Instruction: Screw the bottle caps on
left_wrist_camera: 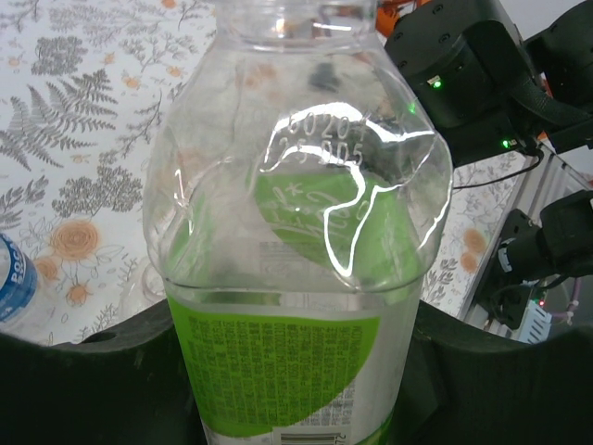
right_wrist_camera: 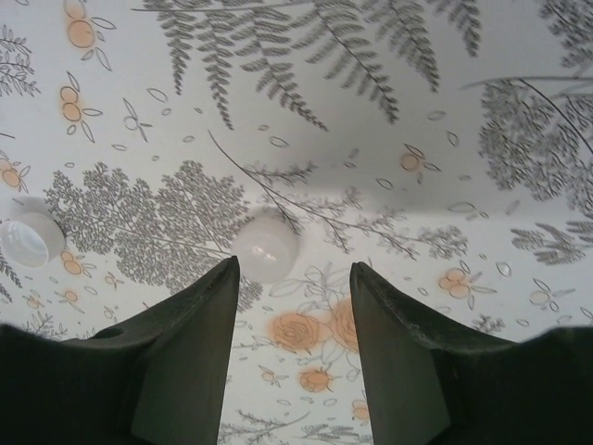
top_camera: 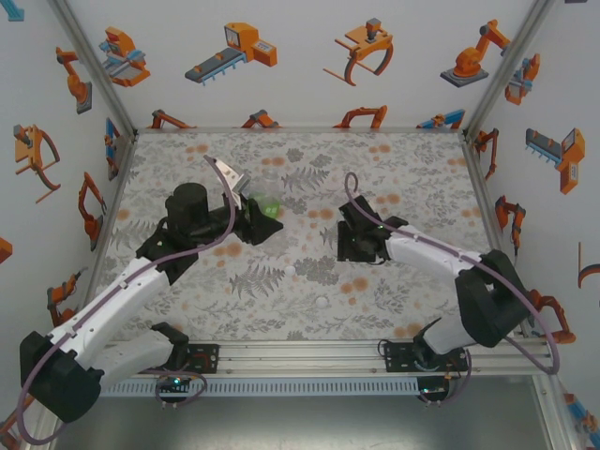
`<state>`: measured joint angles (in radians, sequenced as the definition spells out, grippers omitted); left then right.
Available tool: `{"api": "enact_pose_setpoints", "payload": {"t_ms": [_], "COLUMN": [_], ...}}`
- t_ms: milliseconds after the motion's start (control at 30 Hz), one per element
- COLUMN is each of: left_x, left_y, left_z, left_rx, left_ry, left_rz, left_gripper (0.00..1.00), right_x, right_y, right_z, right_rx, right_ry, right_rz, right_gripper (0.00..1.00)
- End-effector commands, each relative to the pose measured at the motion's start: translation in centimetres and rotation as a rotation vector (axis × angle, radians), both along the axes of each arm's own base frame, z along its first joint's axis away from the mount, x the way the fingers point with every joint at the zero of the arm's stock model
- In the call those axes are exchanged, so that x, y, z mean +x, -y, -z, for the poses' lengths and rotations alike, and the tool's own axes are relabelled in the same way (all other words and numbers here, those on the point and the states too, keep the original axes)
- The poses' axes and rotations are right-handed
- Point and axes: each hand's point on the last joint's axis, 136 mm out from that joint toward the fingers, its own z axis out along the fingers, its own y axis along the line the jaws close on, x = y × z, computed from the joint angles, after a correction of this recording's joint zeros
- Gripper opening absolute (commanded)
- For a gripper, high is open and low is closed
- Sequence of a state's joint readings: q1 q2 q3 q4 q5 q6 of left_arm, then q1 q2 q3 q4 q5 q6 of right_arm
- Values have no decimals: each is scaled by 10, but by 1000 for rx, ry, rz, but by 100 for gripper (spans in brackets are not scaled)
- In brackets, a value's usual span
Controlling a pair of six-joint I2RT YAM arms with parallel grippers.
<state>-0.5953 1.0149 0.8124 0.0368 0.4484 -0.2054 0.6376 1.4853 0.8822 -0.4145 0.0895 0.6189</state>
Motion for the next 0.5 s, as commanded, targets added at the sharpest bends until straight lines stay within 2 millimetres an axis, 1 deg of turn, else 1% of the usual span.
{"api": "enact_pose_setpoints", "payload": {"t_ms": [0,200,300,467], "left_x": [1,2,1,0], "left_y": [-4,-4,-2,-4], "left_z": [3,3,6,11], "left_rx": [7,4,7,15], "left_ry": [-6,2,-9,-20], "left_rz": [-23,-27,-12,-17], "left_gripper": [0,0,0,0], "right_x": [3,-3,-6,-9], "right_y": [-5,-25,-27,-25], "right_z": [5,21,27,28], "right_rx": [-71,-62,-75,-86], "right_ry": [-7,-67,-94,-106], "right_rz": [-18,-46,-42,-29], "right_gripper": [50,50,50,48]}}
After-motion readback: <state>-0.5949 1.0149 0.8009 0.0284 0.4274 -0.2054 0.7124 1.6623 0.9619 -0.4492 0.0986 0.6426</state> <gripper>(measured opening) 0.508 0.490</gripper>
